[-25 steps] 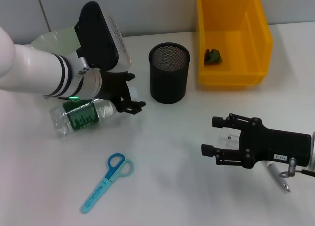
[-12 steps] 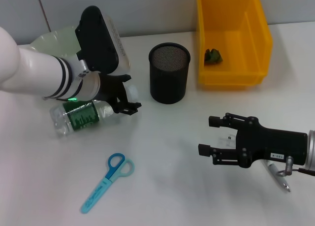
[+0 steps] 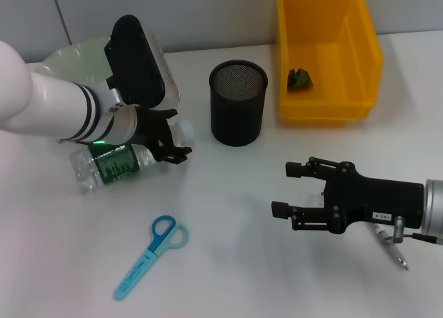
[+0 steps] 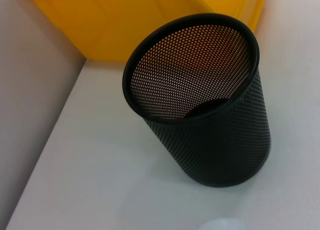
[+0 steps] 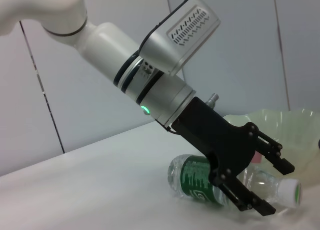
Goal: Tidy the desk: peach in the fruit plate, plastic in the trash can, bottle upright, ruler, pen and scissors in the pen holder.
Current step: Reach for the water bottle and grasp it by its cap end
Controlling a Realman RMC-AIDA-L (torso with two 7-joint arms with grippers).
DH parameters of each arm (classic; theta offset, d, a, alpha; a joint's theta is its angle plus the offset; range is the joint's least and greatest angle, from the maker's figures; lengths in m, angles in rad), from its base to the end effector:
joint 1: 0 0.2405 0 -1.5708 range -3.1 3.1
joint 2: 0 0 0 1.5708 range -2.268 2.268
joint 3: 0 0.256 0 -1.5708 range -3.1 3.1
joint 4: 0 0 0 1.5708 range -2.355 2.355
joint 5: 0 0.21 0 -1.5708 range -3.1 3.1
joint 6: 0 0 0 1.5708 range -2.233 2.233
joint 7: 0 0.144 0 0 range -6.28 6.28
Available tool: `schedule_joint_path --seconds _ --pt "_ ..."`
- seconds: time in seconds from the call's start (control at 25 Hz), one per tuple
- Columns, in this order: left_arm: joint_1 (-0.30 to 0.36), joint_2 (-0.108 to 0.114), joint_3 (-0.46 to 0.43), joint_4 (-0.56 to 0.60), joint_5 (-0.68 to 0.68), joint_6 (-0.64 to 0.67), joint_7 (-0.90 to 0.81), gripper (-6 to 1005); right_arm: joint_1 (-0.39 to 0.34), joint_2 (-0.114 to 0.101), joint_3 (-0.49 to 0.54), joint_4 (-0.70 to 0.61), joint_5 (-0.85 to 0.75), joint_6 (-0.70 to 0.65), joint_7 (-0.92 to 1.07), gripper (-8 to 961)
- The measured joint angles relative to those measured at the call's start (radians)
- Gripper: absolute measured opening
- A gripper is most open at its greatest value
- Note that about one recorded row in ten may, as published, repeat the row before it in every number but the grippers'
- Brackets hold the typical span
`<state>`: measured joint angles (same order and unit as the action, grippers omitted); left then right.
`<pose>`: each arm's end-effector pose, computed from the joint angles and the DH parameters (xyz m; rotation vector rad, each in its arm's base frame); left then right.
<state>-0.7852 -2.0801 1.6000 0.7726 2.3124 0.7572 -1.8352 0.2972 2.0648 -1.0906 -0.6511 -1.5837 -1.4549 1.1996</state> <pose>-0.1793 0.4190 -0.0849 -2.6430 0.0300 0.3370 0.2845 0.2823 -0.0233 -2.6580 0.5561 0.7918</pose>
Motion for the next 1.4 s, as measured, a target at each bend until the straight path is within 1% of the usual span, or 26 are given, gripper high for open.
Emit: schedule_joint_path --seconds 0.32,0.72,1.24,1.28,1.4 --pt "-0.011 0.0 0.0 -0.029 0.003 0.0 0.003 773 0.009 0.003 0.0 0.002 -0.005 0.004 0.0 842" --pt "-0.011 0.0 0.0 -0.034 0.019 0.014 0.006 771 0.019 0.009 0.001 0.004 -0.02 0.008 0.0 842" --pt "0.001 0.0 0.022 0.0 0.024 0.075 -0.002 770 0.019 0.009 0.0 0.004 -0.02 0.009 0.002 843" --pt "0.013 0.0 0.036 0.024 0.026 0.085 -0.004 769 0.019 0.009 0.0 0.004 -0.02 0.008 0.003 843" --pt "0.015 0.0 0.039 0.032 0.026 0.088 -0.005 769 0.019 0.009 0.0 0.004 -0.02 0.008 0.003 843"
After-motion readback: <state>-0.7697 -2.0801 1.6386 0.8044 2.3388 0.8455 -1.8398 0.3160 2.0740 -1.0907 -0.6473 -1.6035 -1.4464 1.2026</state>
